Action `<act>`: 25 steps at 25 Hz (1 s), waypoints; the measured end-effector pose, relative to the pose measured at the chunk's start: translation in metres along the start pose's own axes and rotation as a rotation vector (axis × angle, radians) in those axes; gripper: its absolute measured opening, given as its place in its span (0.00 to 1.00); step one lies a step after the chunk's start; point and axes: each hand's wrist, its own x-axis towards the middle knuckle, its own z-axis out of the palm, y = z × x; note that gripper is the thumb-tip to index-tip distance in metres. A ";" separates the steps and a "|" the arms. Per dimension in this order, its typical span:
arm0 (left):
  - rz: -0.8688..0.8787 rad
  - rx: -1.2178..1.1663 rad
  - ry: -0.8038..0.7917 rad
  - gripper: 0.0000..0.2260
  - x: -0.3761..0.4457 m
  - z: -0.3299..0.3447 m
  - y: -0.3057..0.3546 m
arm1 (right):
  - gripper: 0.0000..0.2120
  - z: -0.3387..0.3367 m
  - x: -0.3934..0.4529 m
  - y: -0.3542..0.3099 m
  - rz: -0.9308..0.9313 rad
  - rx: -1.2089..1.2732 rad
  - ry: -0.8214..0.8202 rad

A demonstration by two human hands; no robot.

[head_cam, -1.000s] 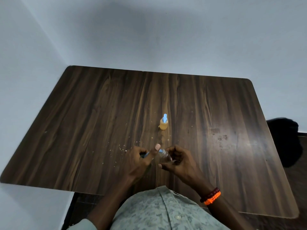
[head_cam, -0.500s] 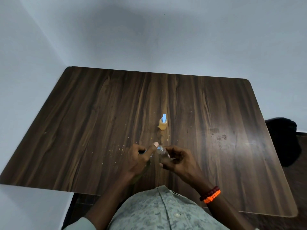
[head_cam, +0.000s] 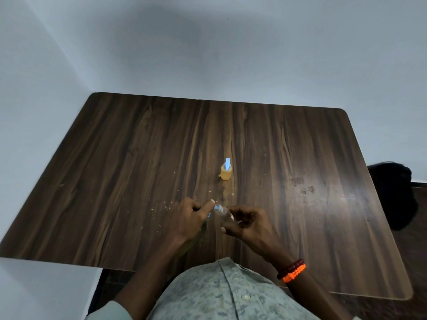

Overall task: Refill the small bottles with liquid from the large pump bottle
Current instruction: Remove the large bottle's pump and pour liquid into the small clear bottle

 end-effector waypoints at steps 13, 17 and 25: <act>-0.006 0.133 -0.025 0.32 0.000 -0.003 0.007 | 0.17 -0.002 0.001 0.002 0.042 0.053 0.018; 0.008 0.050 -0.008 0.48 -0.004 0.000 0.008 | 0.16 -0.003 0.001 0.001 0.043 0.106 0.032; 0.023 0.162 -0.026 0.41 -0.001 -0.003 0.008 | 0.16 -0.003 -0.002 0.005 0.069 0.098 0.034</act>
